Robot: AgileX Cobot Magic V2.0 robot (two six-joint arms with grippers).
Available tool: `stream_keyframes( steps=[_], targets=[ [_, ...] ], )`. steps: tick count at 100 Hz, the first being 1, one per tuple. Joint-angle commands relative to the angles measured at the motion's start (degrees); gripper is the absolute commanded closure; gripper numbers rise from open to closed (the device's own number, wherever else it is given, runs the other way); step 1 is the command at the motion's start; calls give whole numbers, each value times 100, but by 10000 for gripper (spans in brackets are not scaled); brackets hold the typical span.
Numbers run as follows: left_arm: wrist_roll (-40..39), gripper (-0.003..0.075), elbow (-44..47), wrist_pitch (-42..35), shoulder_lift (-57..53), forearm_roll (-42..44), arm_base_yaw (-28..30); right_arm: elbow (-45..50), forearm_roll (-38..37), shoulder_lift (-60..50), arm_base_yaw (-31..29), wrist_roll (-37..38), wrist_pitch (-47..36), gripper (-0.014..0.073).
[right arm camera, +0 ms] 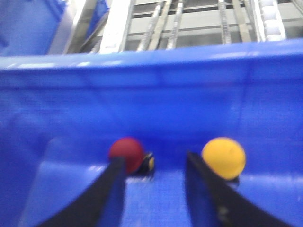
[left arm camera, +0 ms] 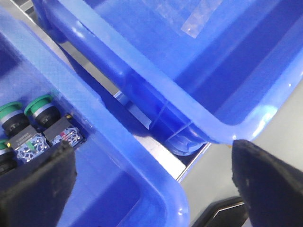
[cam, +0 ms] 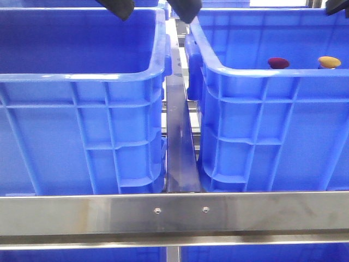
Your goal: Pick red and yellow buttons and place in box
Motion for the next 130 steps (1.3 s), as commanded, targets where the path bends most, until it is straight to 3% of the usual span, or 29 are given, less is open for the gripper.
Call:
stream_keyframes(
  steps=[1,15,24,41,59,95,130],
  targets=[
    [-2,104,-185,-377,-183,8,-45,226,53,-639,-22,-28,61,472],
    [-2,139,-172,-383,-183,38,-45,922,53,-1428,-22,-28,71,672],
    [-2,235,-172,-421,-183,52,-45,1374,52,-1987,-22,-28,88,664],
    [-2,515,-172,-506,-183,52,-45,2194,52,-3164,-22,-28,123,664],
    [-2,741,-77,-532,-242,52,-45,3062,52,-4387,-22,-28,-132,664],
    [-2,740,1016,-1159,-1120,52,-45,4114,52,-6636,-22,-28,-76,664],
    [-2,740,2845,-2475,-2698,52,-45,4182,57,-6876,-22,-28,-29,664]
  ],
)
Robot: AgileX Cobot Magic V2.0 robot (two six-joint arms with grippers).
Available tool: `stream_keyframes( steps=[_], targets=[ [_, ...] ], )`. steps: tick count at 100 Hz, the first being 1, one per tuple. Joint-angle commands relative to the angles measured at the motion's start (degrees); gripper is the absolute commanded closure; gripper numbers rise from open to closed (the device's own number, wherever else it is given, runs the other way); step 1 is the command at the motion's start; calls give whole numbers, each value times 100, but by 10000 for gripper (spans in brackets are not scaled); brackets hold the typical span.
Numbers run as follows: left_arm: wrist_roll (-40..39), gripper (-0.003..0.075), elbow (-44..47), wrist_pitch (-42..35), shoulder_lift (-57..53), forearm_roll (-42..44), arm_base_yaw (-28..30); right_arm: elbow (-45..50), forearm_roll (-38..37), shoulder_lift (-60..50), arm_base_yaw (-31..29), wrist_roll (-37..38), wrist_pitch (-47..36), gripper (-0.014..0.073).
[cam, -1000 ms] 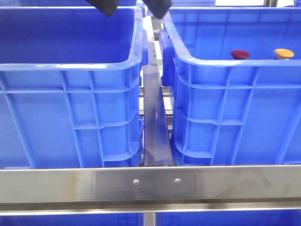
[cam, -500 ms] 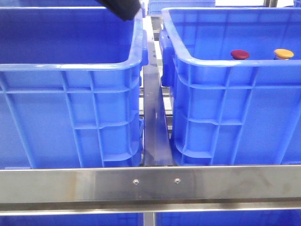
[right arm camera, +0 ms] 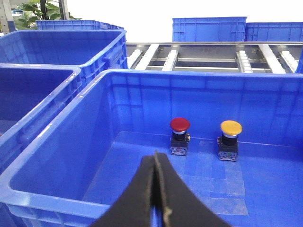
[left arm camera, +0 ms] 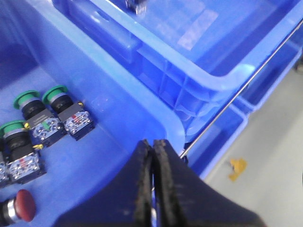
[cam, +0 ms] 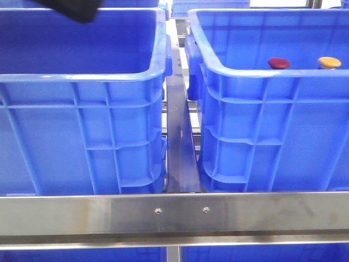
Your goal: Pick red and yellow buttons and place in box
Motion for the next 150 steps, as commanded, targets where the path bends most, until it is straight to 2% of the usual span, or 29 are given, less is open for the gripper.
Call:
stream_keyframes(
  steps=[1,23,44,71,113,127,150],
  targets=[
    [-2,740,290,-755,-537,-2,-45,-142,95,47,-22,-28,-92,664],
    [-2,740,1123,-1283,-1449,-2,-45,-142,95,47,-22,-28,-92,664],
    [-44,740,1560,-1291,-2086,91,23,-142,95,47,-22,-28,-92,664],
    [-65,740,1559,-712,-2585,91,1344,-142,95,47,-22,-28,21,664],
    [-65,740,1563,-687,-2623,91,3823,-142,95,47,-22,-28,142,664],
    [-65,740,1563,-701,-2633,91,4288,-142,95,47,-22,-28,142,664],
    [-65,740,1573,-689,-2987,91,4510,-142,95,47,-22,-28,147,664]
  ],
)
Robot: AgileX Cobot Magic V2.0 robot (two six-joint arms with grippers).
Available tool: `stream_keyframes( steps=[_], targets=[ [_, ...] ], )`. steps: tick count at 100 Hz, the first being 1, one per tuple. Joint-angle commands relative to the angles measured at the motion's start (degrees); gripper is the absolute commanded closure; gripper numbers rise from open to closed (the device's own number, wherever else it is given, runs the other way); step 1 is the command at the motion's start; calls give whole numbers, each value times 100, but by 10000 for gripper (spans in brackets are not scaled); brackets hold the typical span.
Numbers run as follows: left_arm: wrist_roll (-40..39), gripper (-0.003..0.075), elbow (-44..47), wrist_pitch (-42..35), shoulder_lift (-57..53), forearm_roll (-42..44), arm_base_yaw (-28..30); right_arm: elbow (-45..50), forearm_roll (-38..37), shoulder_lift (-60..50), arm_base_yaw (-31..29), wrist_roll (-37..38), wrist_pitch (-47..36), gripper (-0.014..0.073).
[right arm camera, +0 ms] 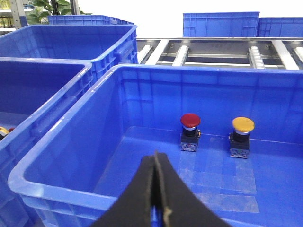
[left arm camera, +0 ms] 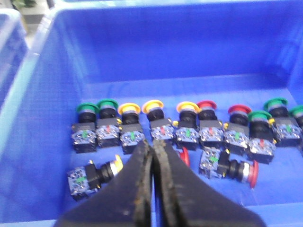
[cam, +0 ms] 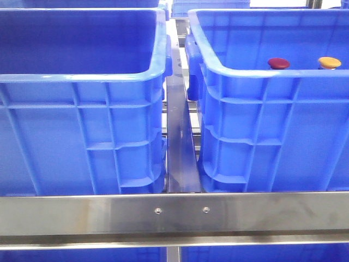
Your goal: Pick red and yellow buttons and place in box
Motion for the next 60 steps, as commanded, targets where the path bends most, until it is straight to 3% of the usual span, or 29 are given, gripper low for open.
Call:
stream_keyframes(
  steps=[1,12,27,60],
  targets=[
    [-47,740,-158,-411,-197,-1,85,-142,104,47,-22,-28,-100,664],
    [-47,740,6,-617,-453,-1,191,-142,104,47,-22,-28,-100,664],
    [-47,740,574,-1545,-788,-1,284,-142,104,47,-22,-28,-100,664],
    [-47,740,1829,-1978,-1721,-166,284,-142,104,47,-22,-28,-100,664]
  ],
)
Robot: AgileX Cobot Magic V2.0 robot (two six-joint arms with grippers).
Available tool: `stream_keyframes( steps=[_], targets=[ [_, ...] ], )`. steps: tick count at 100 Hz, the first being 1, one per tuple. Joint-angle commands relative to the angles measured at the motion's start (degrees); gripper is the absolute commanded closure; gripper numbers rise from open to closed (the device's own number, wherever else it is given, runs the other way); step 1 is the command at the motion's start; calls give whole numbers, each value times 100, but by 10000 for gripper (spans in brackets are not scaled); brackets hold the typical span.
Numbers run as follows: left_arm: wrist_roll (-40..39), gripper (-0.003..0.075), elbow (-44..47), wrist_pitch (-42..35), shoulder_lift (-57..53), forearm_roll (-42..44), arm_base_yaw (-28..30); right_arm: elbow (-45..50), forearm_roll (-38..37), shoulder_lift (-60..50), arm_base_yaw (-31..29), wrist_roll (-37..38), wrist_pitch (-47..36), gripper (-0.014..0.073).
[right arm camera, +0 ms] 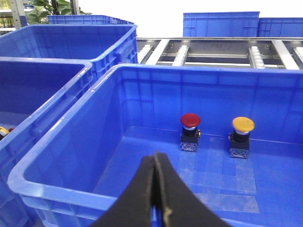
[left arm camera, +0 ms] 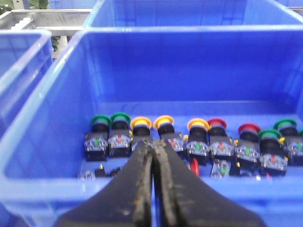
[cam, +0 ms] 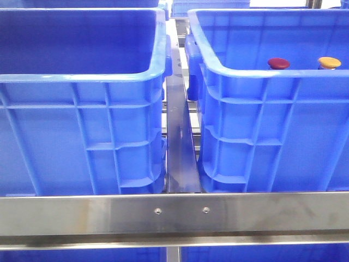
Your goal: Pick red and yellow buttons and place in box
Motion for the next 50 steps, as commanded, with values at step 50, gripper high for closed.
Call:
stream_keyframes(
  steps=[50],
  targets=[
    [475,740,1429,-658,-1659,-292,68,-142,110,49,-22,-28,-89,664]
  ],
)
